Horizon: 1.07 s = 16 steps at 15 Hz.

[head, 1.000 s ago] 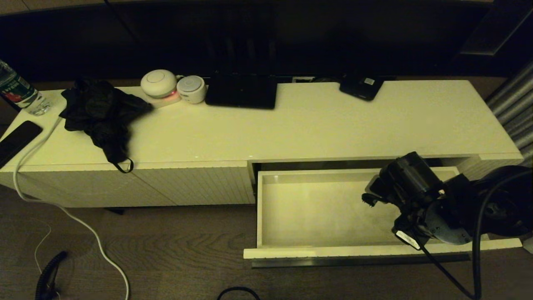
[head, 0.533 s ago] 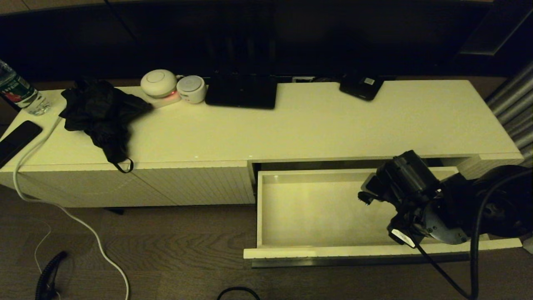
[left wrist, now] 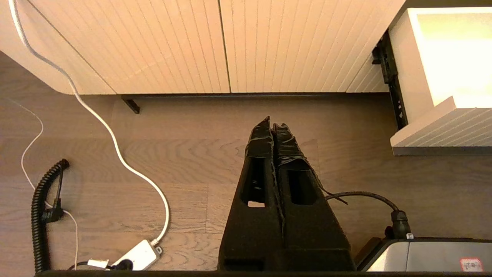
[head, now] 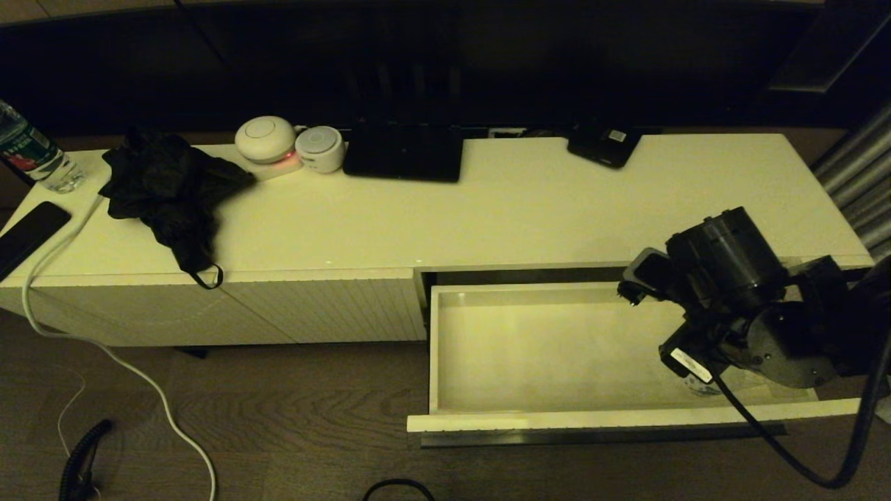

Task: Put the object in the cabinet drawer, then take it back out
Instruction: Put the mineral water in the drawer

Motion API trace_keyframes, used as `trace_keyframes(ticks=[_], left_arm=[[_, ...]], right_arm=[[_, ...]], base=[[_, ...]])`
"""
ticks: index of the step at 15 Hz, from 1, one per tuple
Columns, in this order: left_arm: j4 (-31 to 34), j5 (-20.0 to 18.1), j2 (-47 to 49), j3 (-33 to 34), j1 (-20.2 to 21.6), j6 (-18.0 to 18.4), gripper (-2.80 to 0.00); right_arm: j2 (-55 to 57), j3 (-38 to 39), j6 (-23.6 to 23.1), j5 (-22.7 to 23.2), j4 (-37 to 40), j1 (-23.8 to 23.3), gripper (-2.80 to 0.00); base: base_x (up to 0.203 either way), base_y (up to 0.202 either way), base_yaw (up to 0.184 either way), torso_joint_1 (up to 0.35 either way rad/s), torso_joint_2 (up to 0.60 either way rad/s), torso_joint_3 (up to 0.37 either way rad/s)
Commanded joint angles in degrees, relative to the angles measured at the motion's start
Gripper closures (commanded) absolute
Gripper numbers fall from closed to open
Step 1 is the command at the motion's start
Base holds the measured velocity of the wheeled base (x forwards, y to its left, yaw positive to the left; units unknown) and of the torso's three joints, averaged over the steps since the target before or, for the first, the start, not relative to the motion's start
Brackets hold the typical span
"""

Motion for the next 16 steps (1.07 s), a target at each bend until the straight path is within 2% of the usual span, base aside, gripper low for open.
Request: trace_keyframes(ticks=[1,6,9,12,16], left_arm=[[0.0,0.0,-0.1,0.1,0.0,0.0,0.0],[0.0,0.0,-0.1,0.0,0.0,0.0,0.0],[0.0,0.0,-0.1,0.1,0.0,0.0,0.0],[0.0,0.0,-0.1,0.0,0.0,0.0,0.0],[0.0,0.0,-0.1,0.1,0.0,0.0,0.0]], right_arm=[[-5.0,-0.5,-0.1,-0.3,0.2,-0.4,-2.8],[-9.4,0.2,0.0,-4.6,1.7,-1.4,-2.8],[-12.0,1.5,-0.1,-8.4,2.5,-4.2,-2.8],[-13.1,1.8,0.0,-8.3,2.6,-8.7,-2.8],[-13.7,3.8,5.9,-7.5,2.7,-9.0,-2.8]], base=[[0.0,0.0,0.0,0.0,0.0,0.0],[0.0,0.0,0.0,0.0,0.0,0.0],[0.0,0.0,0.0,0.0,0.0,0.0],[0.0,0.0,0.0,0.0,0.0,0.0],[0.0,0.0,0.0,0.0,0.0,0.0]])
